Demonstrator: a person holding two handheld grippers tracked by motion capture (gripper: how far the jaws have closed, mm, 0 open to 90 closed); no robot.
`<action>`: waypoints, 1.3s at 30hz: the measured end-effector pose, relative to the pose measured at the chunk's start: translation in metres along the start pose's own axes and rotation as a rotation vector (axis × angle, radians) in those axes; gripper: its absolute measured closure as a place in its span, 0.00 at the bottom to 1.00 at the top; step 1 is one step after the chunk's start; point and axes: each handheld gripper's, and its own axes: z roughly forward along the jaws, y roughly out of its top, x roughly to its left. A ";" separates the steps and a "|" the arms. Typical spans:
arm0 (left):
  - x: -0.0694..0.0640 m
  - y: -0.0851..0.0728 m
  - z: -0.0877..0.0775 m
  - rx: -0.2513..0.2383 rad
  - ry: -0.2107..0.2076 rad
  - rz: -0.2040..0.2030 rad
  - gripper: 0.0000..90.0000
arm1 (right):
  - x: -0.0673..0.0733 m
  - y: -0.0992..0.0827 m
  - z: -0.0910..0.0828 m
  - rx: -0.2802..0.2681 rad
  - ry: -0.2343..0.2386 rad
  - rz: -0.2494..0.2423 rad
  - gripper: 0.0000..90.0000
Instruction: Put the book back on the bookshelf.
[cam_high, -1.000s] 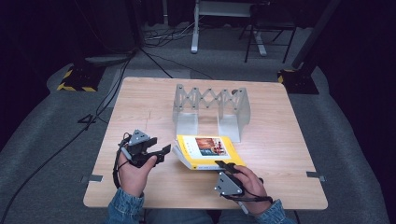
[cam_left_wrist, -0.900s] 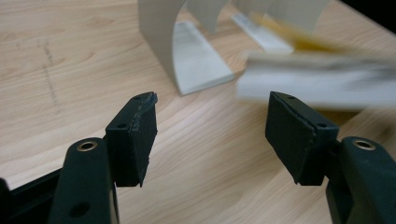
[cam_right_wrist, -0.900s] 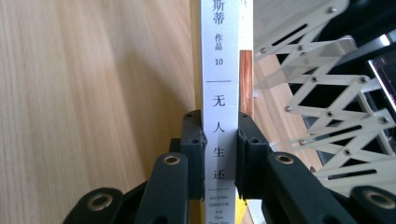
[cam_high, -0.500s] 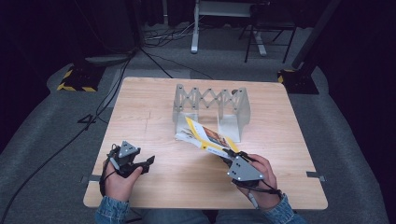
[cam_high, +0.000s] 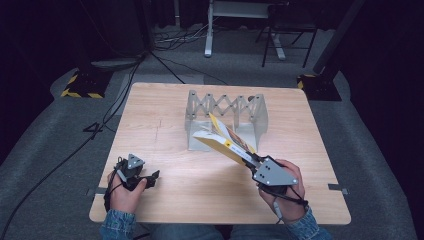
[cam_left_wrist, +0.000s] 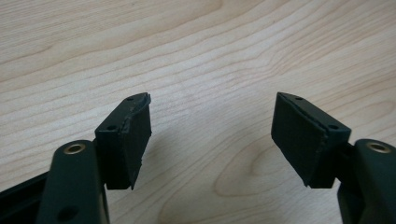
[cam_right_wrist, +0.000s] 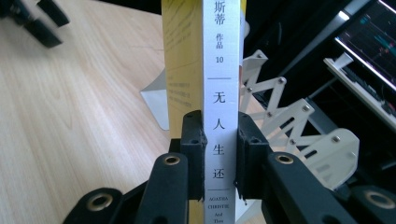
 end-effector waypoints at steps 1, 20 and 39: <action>0.001 -0.001 0.001 0.000 0.003 0.002 0.29 | -0.006 0.000 -0.002 0.000 -0.018 0.023 0.85; 0.008 -0.003 0.007 -0.005 -0.013 0.028 0.26 | -0.057 0.000 -0.014 -0.050 -0.163 0.221 0.85; 0.005 0.000 0.010 0.003 -0.015 0.033 0.22 | -0.073 0.007 0.019 -0.116 -0.250 0.351 0.85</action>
